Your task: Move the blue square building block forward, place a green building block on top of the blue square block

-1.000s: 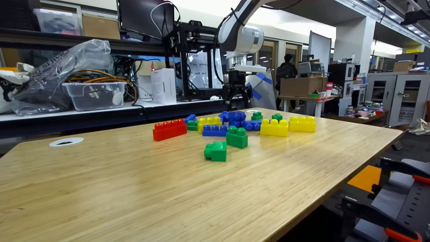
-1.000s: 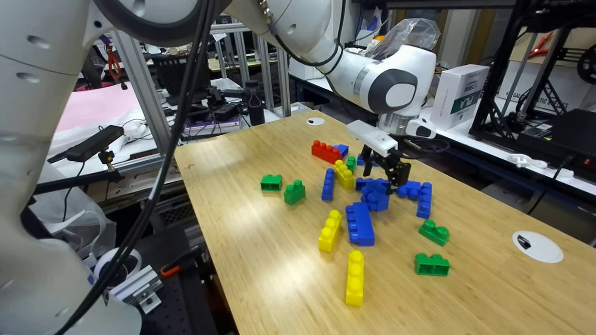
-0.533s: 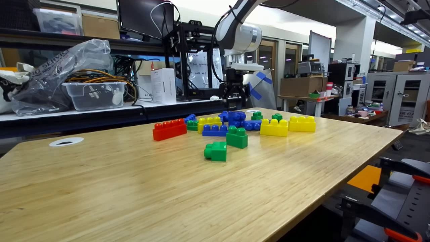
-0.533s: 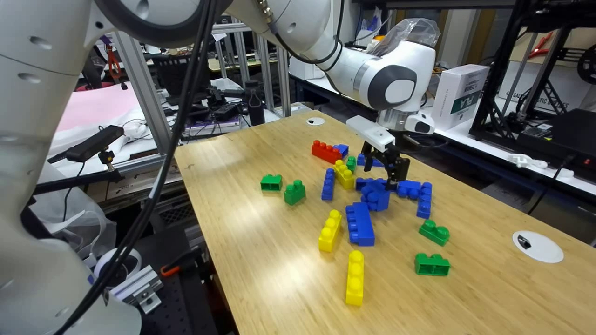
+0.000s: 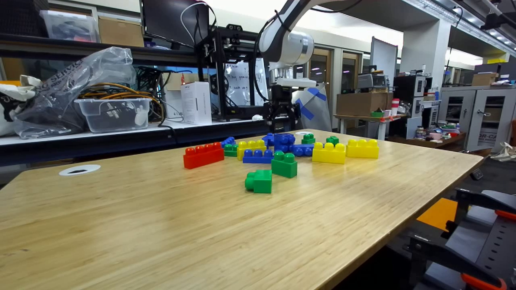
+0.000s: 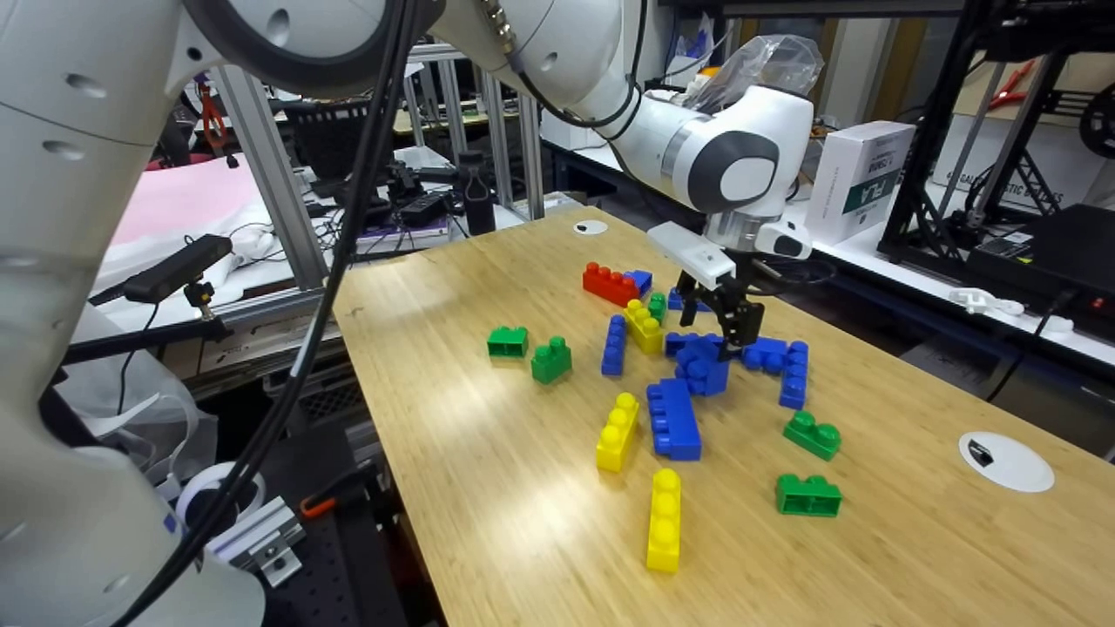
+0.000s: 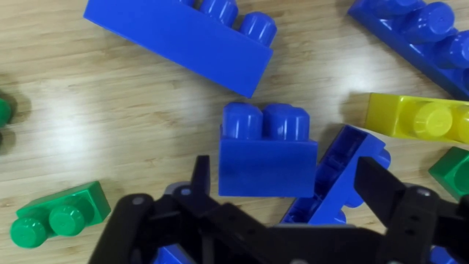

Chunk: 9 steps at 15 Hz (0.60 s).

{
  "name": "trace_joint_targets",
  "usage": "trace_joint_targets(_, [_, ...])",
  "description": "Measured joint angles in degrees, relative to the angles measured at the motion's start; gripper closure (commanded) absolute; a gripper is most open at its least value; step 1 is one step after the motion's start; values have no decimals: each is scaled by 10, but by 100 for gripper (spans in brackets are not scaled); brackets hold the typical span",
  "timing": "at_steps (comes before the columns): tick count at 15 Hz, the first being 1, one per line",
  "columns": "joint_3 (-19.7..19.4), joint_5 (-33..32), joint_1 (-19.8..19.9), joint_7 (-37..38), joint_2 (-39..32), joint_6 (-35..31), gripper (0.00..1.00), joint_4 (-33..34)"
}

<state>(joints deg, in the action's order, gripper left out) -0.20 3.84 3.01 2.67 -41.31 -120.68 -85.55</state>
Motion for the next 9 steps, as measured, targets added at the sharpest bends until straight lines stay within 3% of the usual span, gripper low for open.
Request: trace_joint_targets(9, [0, 0, 0, 0, -15, -1, 0, 0])
